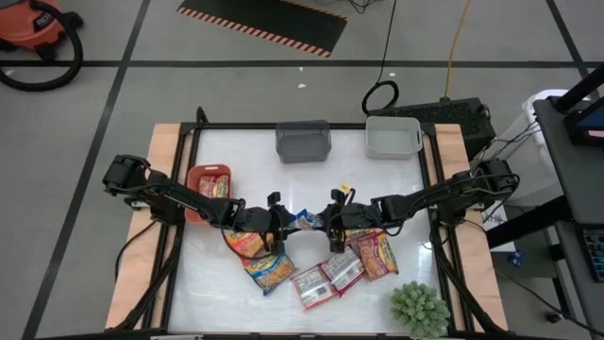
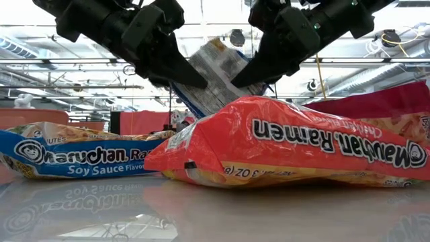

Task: Sort Maruchan noodles
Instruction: Put the top blue noodle pack into the gray bin

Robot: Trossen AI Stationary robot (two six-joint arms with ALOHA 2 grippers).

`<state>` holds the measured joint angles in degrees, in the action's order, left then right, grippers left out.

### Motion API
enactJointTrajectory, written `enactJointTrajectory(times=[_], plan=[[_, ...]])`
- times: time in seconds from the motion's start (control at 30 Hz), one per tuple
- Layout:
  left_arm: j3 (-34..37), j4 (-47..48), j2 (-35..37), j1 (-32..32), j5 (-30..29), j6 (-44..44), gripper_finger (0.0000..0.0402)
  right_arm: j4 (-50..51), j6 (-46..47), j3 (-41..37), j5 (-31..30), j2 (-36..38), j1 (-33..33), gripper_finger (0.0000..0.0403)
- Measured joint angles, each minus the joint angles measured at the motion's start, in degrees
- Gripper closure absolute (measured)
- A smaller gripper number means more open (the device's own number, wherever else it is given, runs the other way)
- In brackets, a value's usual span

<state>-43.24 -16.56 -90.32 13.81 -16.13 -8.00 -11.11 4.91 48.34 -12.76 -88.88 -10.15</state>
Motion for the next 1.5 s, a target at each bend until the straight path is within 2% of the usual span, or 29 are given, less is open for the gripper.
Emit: enactJointTrajectory(times=[0.2, 0.33, 0.53, 0.67, 0.97, 1.17, 1.37, 1.5], plan=[[0.00, 0.49, 0.00, 0.09, -2.27, -0.23, 0.0147, 1.95, 0.09, 0.00, -0.81, 0.00, 0.09, 0.0276], [-0.07, 3.13, 0.02, 0.08, -4.01, -2.87, 0.0116, 6.18, 0.09, 0.00, -1.00, 0.00, 0.15, 0.0276], [-0.09, 10.55, 1.19, -2.83, -7.75, -2.42, 0.0112, 7.18, -2.78, -0.02, -0.94, 0.19, 1.76, 0.0276], [-0.03, 13.44, 3.28, -7.01, -7.15, 0.87, 0.0112, 7.86, -6.86, -0.02, -0.92, 0.99, 3.95, 0.0276], [-0.10, 18.86, 14.92, -16.53, -1.51, 12.61, 0.0112, 17.08, -8.83, -0.07, -1.20, 9.56, 10.36, 0.0275], [0.02, 20.59, 23.30, -22.01, 4.95, 18.34, 0.0112, 23.18, -10.59, -0.07, -8.40, 16.66, 14.17, 0.0275], [-0.13, 19.63, 25.45, -26.29, 10.66, 21.28, 0.0112, 24.77, -11.74, -0.01, -9.89, 21.90, 17.07, 0.0275], [-0.09, 21.54, 25.44, -27.36, 11.94, 20.61, 0.0112, 26.41, -12.09, 0.02, -10.54, 23.79, 17.98, 0.0275]])
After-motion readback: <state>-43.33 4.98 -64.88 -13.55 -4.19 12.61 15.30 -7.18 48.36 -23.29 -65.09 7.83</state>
